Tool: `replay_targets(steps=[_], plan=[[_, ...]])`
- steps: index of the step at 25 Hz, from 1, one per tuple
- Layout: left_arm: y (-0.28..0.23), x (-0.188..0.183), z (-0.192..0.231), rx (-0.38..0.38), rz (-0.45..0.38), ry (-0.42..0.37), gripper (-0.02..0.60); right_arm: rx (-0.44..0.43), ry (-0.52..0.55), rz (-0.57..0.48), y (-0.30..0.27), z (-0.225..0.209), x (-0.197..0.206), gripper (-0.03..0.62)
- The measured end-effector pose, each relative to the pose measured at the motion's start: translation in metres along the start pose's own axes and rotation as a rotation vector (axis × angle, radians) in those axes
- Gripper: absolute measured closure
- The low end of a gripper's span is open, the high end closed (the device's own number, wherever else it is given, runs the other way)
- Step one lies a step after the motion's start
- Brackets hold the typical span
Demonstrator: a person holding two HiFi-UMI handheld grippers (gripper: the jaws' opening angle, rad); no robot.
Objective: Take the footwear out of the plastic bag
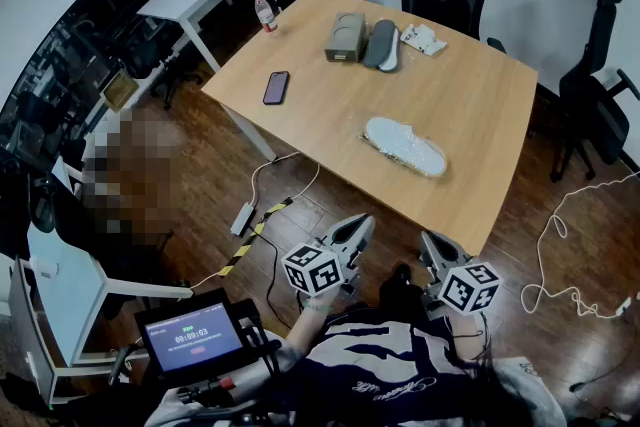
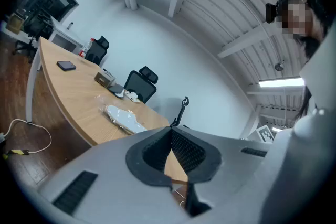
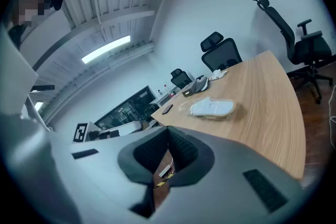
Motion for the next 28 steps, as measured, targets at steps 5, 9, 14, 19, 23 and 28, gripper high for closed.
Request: replay_targets(steps=[5,9,14,19,23,28], plan=[[-0.052,-0.010,-0.013,0.020,-0.012,0.022,0.578,-0.008,0.009,-0.019,-0.009,-0.053,-0.043,0.597],[-0.087,-0.018,-0.007,0.005,-0.011,0.016,0.578,-0.020,-0.011,-0.020,-0.027,-0.093,-0.054,0.597],[-0.097,-0.015,0.012,-0.057,0.007,0.049,0.578,-0.024,-0.058,0.027,-0.040,-0.121,-0.042,0.597],[-0.103,-0.026,0.033,-0.098,-0.002,0.079,0.578,0.011,-0.096,0.055,-0.055,-0.143,-0.034,0.597],[-0.107,-0.037,0.055,-0.128,0.003,0.108,0.578,0.048,-0.120,0.074,-0.063,-0.155,-0.030,0.597],[-0.139,-0.059,0.094,-0.126,0.048,0.109,0.578,0.110,-0.148,0.077,-0.079,-0.182,-0.031,0.568]])
Point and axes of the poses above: the fingertips, and each gripper's own axes: y backward along the fingers, z to its left, x out of its underside, the point moved 4 cm from there along y, backward along the fingers, and after that the axes turned 14 degrees about y, right-handed, at the moved point
